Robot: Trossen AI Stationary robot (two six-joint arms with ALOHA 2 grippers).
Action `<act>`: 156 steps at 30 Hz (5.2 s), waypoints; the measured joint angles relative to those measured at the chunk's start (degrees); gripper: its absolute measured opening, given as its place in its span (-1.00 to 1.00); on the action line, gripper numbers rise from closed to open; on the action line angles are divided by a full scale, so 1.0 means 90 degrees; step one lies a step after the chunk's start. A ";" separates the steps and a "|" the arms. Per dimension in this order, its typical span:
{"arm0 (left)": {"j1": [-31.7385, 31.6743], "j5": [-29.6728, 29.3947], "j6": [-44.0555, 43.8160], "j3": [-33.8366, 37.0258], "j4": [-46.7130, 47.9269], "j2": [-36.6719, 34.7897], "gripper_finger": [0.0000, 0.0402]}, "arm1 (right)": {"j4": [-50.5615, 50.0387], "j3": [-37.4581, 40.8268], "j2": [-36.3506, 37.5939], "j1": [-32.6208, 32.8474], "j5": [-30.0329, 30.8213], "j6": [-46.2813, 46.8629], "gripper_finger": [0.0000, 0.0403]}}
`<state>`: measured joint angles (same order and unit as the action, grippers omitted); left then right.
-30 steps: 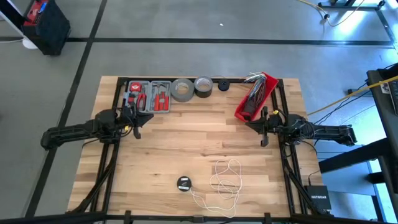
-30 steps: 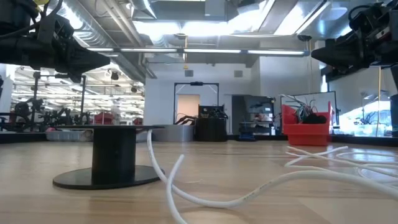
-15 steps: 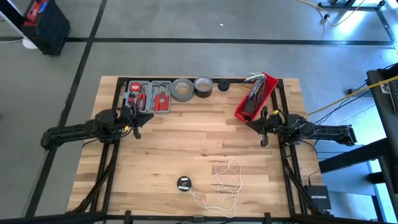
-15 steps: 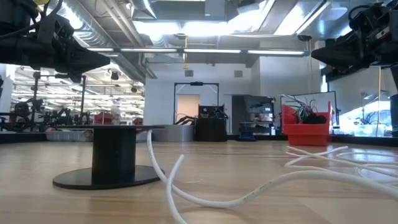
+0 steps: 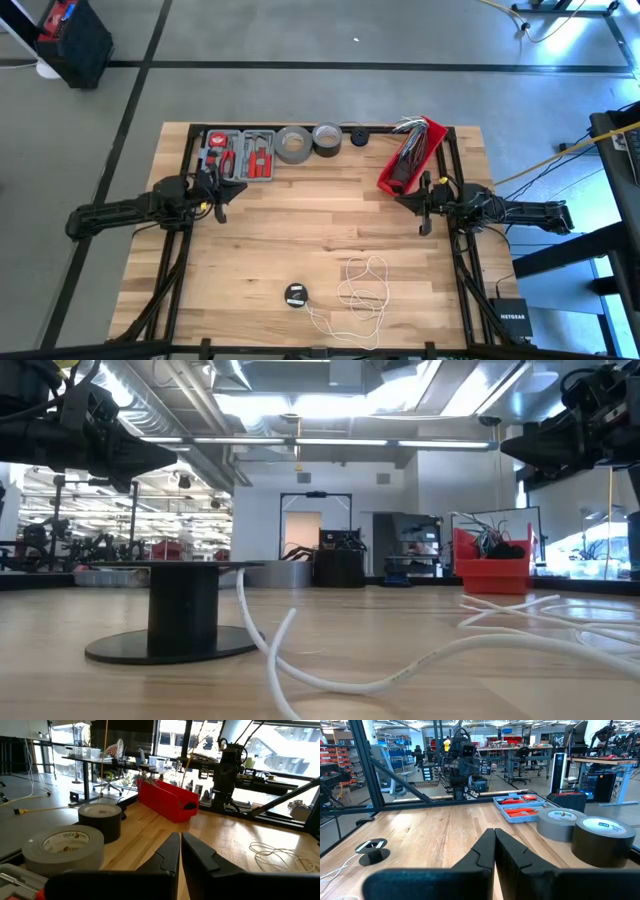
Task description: Coil cords
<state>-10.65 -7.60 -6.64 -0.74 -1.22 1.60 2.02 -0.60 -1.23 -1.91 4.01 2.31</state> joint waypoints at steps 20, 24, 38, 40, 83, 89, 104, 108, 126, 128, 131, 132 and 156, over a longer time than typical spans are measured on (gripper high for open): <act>-0.0001 -0.0002 0.0001 0.0000 -0.0001 0.0001 -0.95 | 0.0001 0.0000 -0.0001 0.0002 0.0001 -0.0034 -0.93; 0.0001 0.0000 0.0001 -0.0001 -0.0001 0.0000 -0.95 | 0.0089 0.0002 -0.0002 0.0000 0.0416 -0.1702 -0.93; -0.0001 -0.0002 0.0001 0.0000 -0.0001 0.0001 -0.95 | 0.0345 0.0000 -0.0002 0.0002 -0.0515 -0.0029 -0.93; 0.0001 -0.0002 0.0001 0.0000 -0.0001 0.0001 -0.95 | 0.0756 0.0000 -0.0002 0.0006 -0.0664 0.0901 -0.93; -0.0001 -0.0007 -0.0022 0.0013 -0.0183 0.0001 -0.95 | 0.2949 -0.1396 -0.2670 0.1503 0.1293 -0.1638 -0.93; -0.0001 -0.0007 0.0182 0.0013 -0.0927 0.0018 -0.95 | 0.3712 -0.1399 -0.3036 0.1503 0.1159 -0.1375 -0.93; 0.0959 0.0279 0.0990 -0.1250 -0.2769 0.2219 -0.95 | 0.2614 -0.3741 -0.5740 0.1503 0.1158 -0.0933 -0.73; 0.1443 0.0277 0.0927 -0.1655 -0.2687 0.3232 -0.95 | 0.1624 -0.4602 -0.6523 0.1508 0.1003 -0.0932 -0.51; 0.2177 -0.0233 0.0884 -0.2584 -0.1746 0.5128 -0.95 | 0.1999 -0.5367 -1.0379 0.2628 0.0219 -0.2295 -0.33; 0.2180 -0.0233 0.0858 -0.2584 -0.1745 0.5103 -0.95 | 0.2420 -0.5370 -1.0912 0.2801 0.0519 -0.2888 -0.33; 0.2177 -0.0233 0.0887 -0.2584 -0.1777 0.5061 -0.95 | 0.3067 -0.5374 -1.1592 0.2998 0.1028 -0.3580 -0.33; 0.2179 -0.0233 0.0904 -0.2584 -0.1772 0.5057 -0.95 | 0.3188 -0.5423 -1.1787 0.3063 0.1193 -0.3787 -0.33; 0.2160 -0.0233 0.0937 -0.2586 -0.1968 0.5067 -0.95 | 0.2774 -0.6657 -1.3019 0.3255 0.0716 -0.6654 -0.33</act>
<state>8.80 -9.69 1.79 -24.01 -18.93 47.20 26.99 -60.51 -118.41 27.39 10.46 -57.58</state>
